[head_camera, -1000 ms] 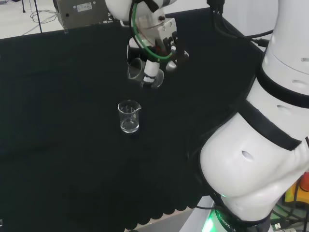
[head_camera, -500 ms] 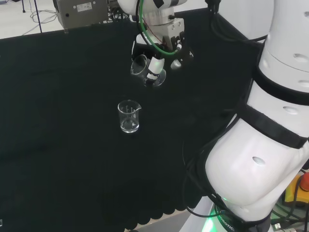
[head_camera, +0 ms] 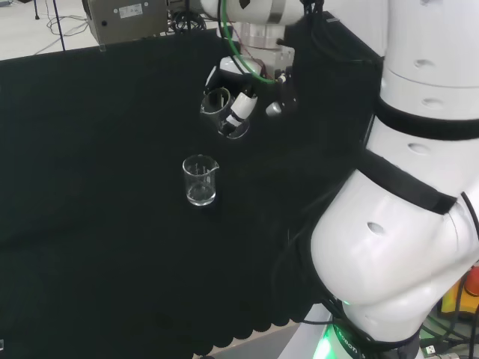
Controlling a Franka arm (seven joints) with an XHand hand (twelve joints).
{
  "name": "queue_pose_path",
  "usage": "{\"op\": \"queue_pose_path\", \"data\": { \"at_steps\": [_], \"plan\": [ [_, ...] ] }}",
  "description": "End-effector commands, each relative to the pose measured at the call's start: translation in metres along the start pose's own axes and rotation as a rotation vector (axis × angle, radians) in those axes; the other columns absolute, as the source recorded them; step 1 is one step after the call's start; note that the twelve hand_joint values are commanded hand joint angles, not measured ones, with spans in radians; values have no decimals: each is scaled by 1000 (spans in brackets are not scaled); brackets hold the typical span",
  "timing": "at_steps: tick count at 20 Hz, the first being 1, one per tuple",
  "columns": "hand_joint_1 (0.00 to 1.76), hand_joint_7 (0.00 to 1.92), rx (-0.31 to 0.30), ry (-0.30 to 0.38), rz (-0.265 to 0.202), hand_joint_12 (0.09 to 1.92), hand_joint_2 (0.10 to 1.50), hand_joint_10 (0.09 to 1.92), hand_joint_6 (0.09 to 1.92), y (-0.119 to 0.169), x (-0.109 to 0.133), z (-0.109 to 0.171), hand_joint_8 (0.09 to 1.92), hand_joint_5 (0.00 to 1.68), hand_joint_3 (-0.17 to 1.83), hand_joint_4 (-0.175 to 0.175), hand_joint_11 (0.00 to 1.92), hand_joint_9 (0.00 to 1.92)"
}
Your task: Place the beaker back on the table.
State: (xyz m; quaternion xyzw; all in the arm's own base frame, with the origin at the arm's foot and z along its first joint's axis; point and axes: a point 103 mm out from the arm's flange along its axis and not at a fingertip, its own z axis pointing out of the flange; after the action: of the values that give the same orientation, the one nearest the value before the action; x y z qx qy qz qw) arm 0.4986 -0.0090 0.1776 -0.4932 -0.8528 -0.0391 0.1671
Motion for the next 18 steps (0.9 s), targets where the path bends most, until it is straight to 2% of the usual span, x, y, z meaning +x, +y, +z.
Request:
{"op": "queue_pose_path", "data": {
  "at_steps": [1,9,18],
  "plan": [
    [1329,1486,-108,124,-51,647,615,164,345,37,-39,24,294,1425,628,-175,1457,1753],
    [1326,1456,-113,168,-79,641,649,134,377,55,-48,41,332,1398,579,-175,1421,1731],
    [1322,1424,-105,189,-56,643,679,113,422,62,-60,60,380,1368,538,-175,1397,1719]
  ]
}}
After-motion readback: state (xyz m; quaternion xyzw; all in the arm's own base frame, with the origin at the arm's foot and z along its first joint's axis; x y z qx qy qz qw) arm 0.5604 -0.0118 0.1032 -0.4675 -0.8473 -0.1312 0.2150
